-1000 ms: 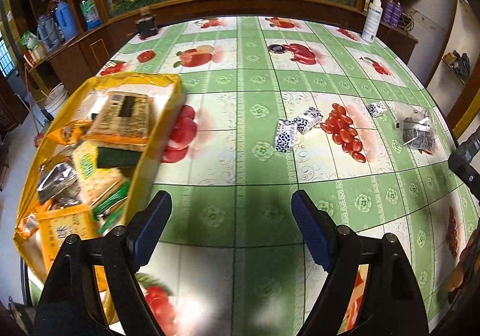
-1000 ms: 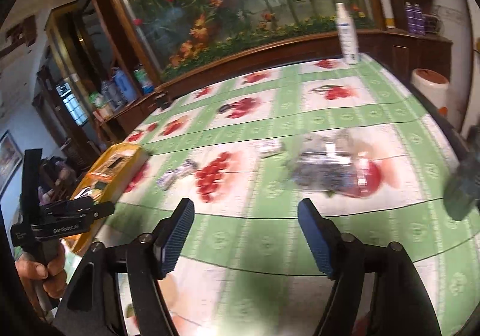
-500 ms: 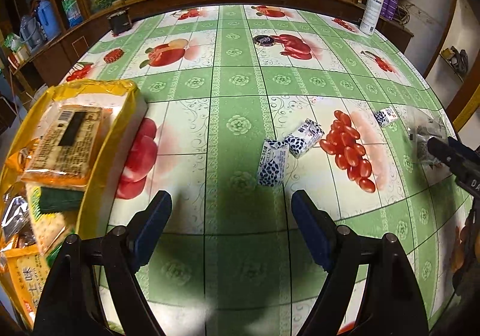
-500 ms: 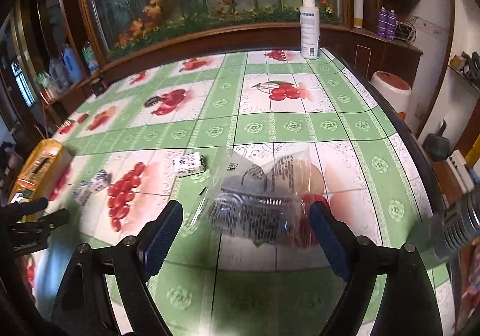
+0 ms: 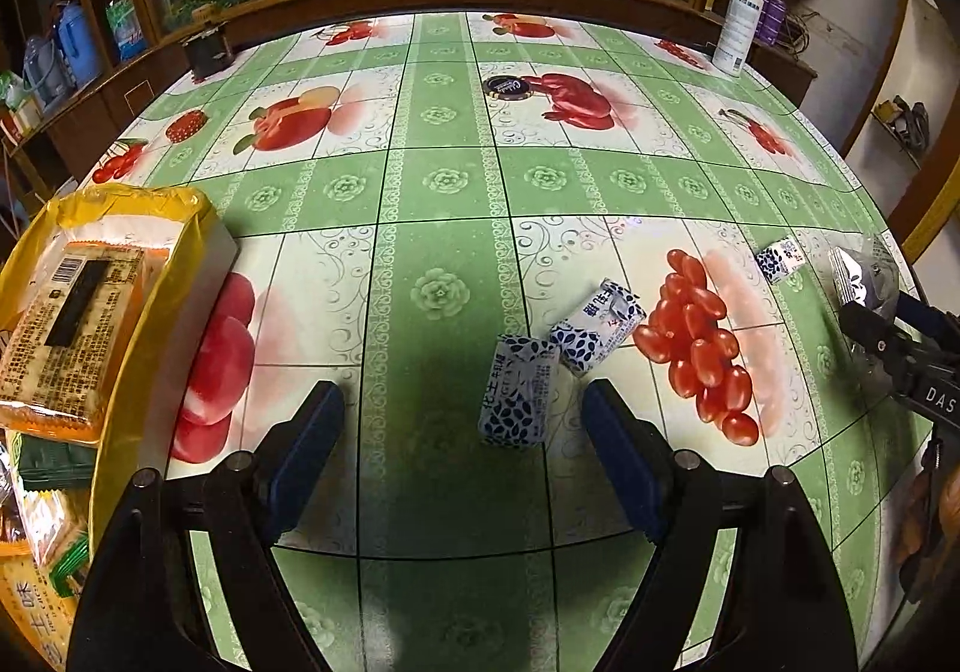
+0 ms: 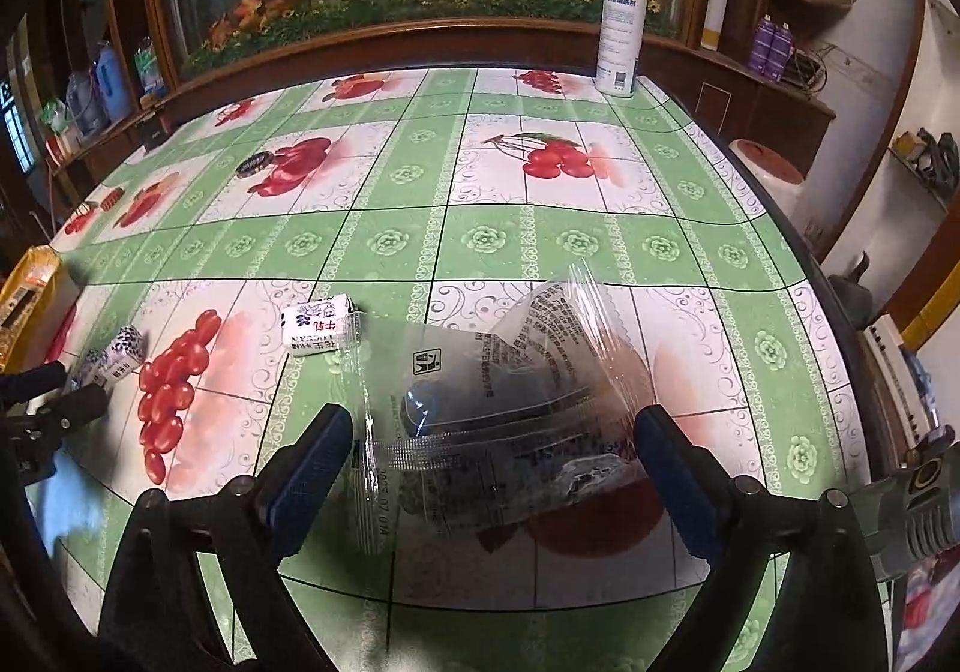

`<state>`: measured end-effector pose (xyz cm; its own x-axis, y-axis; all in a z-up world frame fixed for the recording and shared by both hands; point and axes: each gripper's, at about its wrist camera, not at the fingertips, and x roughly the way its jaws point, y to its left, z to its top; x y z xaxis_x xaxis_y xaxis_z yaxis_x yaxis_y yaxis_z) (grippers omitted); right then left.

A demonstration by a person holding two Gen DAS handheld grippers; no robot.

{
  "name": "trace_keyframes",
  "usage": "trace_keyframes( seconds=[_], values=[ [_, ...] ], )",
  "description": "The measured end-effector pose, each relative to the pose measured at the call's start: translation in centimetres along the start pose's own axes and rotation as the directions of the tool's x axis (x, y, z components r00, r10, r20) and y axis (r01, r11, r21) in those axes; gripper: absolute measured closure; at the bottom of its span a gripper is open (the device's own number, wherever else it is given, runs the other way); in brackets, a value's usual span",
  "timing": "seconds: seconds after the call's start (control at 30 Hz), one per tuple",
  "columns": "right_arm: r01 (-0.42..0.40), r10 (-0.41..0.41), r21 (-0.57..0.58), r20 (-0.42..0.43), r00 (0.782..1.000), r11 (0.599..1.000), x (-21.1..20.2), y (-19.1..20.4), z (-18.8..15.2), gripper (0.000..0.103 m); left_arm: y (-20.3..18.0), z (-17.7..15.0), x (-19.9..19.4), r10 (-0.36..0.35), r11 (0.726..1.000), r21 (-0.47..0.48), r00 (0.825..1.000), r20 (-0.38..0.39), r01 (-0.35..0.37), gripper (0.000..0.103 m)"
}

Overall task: Organize snacks
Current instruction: 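Close the left tool on the white-blue candy while the right tool grips the clear plastic bag, then carry the candy with the left tool while the right tool lifts the clear bag toward the tray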

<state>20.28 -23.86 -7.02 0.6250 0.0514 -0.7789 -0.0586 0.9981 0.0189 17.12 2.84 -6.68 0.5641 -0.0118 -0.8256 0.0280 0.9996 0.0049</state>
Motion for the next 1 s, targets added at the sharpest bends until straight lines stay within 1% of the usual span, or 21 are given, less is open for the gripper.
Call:
trace_keyframes(
  seconds=[0.03,0.07,0.1,0.13,0.2,0.23,0.27,0.43,0.57,0.6,0.67,0.7,0.73,0.87,0.93,1.0],
  values=[
    [0.000,0.000,-0.002,-0.001,1.000,1.000,0.0,0.0,0.0,0.007,-0.1,-0.1,-0.1,-0.001,1.000,0.004,1.000,0.006,0.001,0.024],
    [-0.001,0.001,-0.008,-0.002,1.000,1.000,-0.1,0.0,0.0,0.008,-0.1,-0.1,-0.2,-0.003,1.000,0.008,1.000,0.011,0.003,0.031],
    [-0.004,0.004,-0.017,-0.004,1.000,1.000,0.0,0.2,0.0,0.011,-0.1,-0.1,-0.3,-0.007,1.000,0.012,1.000,0.014,0.007,0.039],
    [-0.010,0.010,-0.026,-0.001,1.000,1.000,-0.1,0.3,0.0,0.013,-0.2,-0.1,-0.4,-0.016,1.000,0.019,1.000,0.022,0.016,0.045],
    [-0.020,0.020,-0.040,0.005,1.000,0.999,-0.3,0.7,-0.1,0.017,-0.3,-0.1,-0.7,-0.034,0.999,0.029,0.999,0.025,0.034,0.073],
    [-0.027,0.027,-0.045,0.008,1.000,0.999,-0.4,0.8,-0.2,0.018,-0.5,-0.1,-0.8,-0.039,0.999,0.037,0.999,0.023,0.038,0.080],
    [-0.036,0.036,-0.046,0.013,0.999,0.998,-0.6,0.8,-0.3,0.022,-0.6,-0.1,-0.9,-0.040,0.998,0.044,0.999,0.021,0.039,0.086],
    [-0.065,0.066,-0.050,0.028,0.997,0.997,-1.6,1.2,-1.0,0.033,-0.8,-1.3,-1.6,-0.041,0.997,0.059,0.999,0.022,0.040,0.086],
    [-0.116,0.118,-0.046,0.035,0.992,0.992,-2.7,1.8,-1.8,0.034,-0.1,-2.4,-3.1,-0.041,0.999,0.032,0.998,0.038,0.039,0.087],
    [-0.142,0.144,-0.040,0.040,0.989,0.989,-3.2,1.9,-2.0,0.034,0.2,-2.7,-3.6,-0.030,0.999,0.026,0.998,0.048,0.028,0.087],
    [-0.165,0.167,-0.036,0.053,0.985,0.986,-4.1,2.4,-2.5,0.035,0.8,-3.2,-4.8,-0.005,1.000,0.013,0.998,0.068,0.004,0.087],
    [-0.180,0.182,-0.037,0.063,0.981,0.983,-4.6,2.7,-2.8,0.040,1.2,-3.5,-5.5,0.009,1.000,0.002,0.997,0.079,-0.009,0.087],
    [-0.197,0.199,-0.037,0.071,0.977,0.980,-5.2,3.1,-3.0,0.042,1.5,-3.7,-6.0,0.022,1.000,-0.008,0.996,0.088,-0.021,0.087],
    [-0.250,0.253,-0.046,0.078,0.964,0.967,-6.6,4.6,-3.6,0.048,3.3,-4.5,-8.3,0.060,0.997,-0.054,0.991,0.122,-0.053,0.086],
    [-0.293,0.296,-0.047,0.079,0.952,0.955,-7.2,5.3,-3.9,0.055,4.1,-4.8,-9.2,0.073,0.996,-0.070,0.988,0.134,-0.064,0.086],
    [-0.321,0.325,-0.055,0.085,0.942,0.946,-7.9,6.0,-4.0,0.067,4.7,-5.1,-10.2,0.090,0.994,-0.080,0.985,0.149,-0.079,0.086]
  ],
)
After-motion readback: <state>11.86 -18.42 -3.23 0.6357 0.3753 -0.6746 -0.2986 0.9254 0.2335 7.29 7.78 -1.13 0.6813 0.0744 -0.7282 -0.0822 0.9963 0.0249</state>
